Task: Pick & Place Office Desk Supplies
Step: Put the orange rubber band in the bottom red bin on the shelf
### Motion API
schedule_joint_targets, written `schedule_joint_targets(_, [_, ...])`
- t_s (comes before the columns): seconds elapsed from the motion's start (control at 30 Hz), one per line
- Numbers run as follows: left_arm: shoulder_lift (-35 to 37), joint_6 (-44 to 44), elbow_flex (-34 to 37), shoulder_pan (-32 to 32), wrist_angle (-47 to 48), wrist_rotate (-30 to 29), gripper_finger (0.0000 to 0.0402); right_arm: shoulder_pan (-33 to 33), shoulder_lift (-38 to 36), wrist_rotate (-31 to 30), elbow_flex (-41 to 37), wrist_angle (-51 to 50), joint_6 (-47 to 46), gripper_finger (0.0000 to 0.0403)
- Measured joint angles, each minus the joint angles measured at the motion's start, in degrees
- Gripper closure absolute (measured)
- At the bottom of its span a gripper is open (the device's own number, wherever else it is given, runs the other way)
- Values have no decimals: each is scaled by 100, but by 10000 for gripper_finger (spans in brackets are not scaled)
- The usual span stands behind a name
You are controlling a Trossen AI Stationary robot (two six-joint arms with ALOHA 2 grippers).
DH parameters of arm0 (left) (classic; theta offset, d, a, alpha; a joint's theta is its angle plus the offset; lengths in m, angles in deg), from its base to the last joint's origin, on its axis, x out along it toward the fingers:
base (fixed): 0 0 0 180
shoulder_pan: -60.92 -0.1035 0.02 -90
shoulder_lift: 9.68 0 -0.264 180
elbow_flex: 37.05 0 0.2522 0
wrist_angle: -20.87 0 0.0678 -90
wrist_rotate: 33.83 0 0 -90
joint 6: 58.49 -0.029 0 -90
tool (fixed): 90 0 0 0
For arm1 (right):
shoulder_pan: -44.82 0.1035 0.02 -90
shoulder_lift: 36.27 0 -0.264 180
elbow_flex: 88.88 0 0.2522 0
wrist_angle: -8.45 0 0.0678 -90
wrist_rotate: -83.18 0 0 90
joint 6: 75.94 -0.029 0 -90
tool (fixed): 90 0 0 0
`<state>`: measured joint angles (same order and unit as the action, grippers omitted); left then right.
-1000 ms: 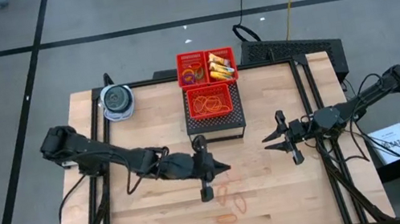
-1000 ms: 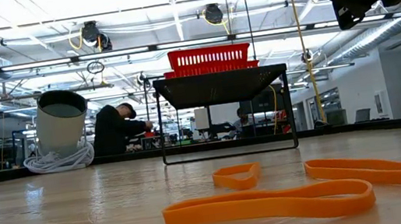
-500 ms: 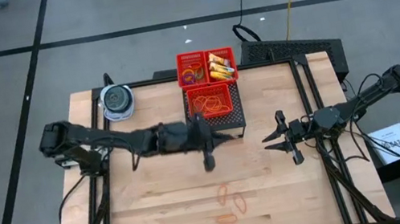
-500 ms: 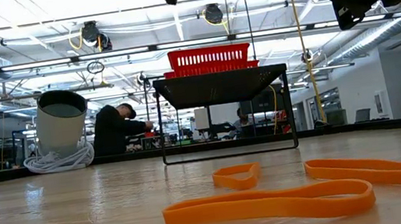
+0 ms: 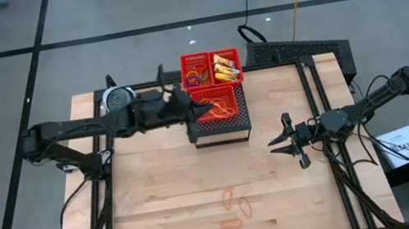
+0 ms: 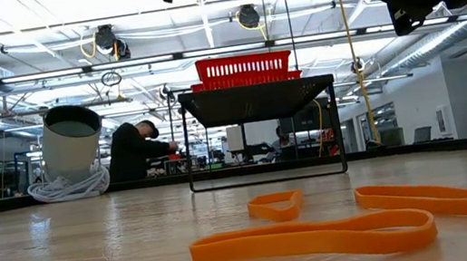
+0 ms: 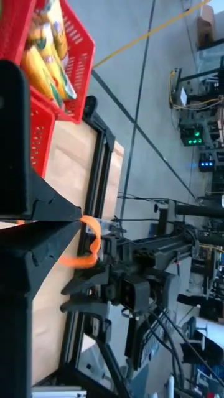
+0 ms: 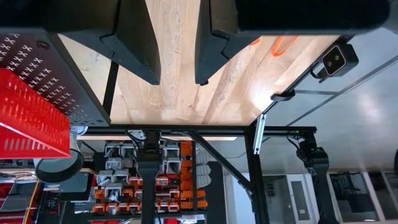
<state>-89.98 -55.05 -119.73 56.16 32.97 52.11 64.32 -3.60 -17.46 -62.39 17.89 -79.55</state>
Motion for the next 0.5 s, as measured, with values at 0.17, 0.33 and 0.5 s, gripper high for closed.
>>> schedule_joint_targets(0.17, [340, -77, -2, -63, 530, -36, 398, -1, 0, 2, 0, -33, -11, 314])
schedule_joint_targets(0.33, [636, 10, 477, -63, 338, -161, 398, 0, 0, 11, 0, -33, -19, 314])
schedule_joint_targets(0.5, [1182, 330, 1683, -63, -799, -328, 398, 0, 0, 13, 0, -33, -84, 314])
